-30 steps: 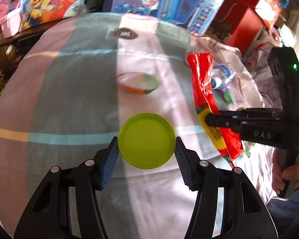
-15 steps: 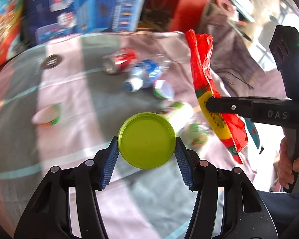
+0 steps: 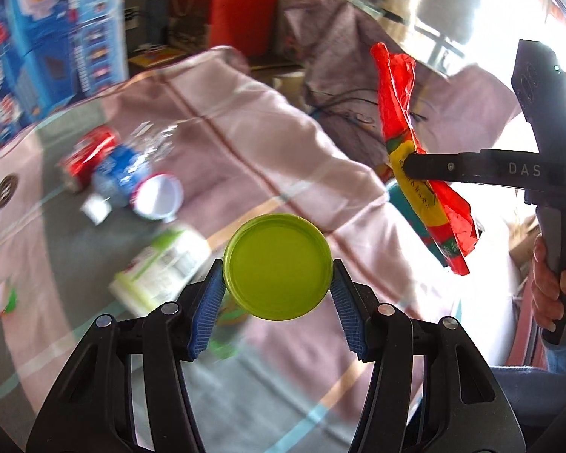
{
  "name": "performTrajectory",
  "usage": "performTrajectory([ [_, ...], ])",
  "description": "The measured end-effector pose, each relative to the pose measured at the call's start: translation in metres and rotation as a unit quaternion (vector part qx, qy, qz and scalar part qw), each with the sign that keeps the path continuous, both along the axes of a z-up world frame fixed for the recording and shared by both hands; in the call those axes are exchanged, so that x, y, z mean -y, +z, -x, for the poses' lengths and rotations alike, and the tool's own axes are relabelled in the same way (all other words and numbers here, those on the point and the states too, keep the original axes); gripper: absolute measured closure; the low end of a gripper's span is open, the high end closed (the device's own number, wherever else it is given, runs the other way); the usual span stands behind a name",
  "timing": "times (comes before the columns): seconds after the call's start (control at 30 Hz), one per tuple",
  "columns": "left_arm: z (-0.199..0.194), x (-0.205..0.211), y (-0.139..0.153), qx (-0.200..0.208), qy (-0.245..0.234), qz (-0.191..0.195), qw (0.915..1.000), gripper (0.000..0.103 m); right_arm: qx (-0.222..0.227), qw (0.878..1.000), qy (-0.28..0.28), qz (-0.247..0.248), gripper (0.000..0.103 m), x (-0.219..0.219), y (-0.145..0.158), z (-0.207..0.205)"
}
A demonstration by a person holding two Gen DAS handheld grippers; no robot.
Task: Collect trash
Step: 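Carry the green lid and red snack bag over the teal bin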
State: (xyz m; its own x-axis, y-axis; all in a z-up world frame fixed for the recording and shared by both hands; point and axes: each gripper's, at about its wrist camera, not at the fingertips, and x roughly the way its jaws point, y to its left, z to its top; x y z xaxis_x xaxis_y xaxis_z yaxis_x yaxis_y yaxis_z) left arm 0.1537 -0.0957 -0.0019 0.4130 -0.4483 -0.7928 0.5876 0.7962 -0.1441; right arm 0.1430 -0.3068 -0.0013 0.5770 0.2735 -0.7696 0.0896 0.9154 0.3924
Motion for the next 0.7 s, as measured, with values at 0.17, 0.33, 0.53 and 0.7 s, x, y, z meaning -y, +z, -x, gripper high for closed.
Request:
performTrajectory([
  [0.17,0.002,0.052,-0.002,-0.002,-0.039,-0.017,0.9991,0.046,0.001,0.999,-0.039,-0.016,0.077,0.052,-0.012,0.018],
  [0.33,0.005,0.108,-0.011,-0.008,-0.08,-0.036,0.9961,0.046,-0.006,0.997,-0.077,-0.031,0.077,0.1,-0.029,0.036],
  [0.53,0.018,0.17,-0.021,-0.013,-0.133,-0.051,0.9898,0.046,-0.017,0.99,-0.131,-0.048,0.076,0.159,-0.048,0.062],
  [0.7,0.029,0.219,-0.034,-0.025,-0.171,-0.061,0.983,0.046,-0.028,0.985,-0.164,-0.055,0.075,0.197,-0.062,0.08],
])
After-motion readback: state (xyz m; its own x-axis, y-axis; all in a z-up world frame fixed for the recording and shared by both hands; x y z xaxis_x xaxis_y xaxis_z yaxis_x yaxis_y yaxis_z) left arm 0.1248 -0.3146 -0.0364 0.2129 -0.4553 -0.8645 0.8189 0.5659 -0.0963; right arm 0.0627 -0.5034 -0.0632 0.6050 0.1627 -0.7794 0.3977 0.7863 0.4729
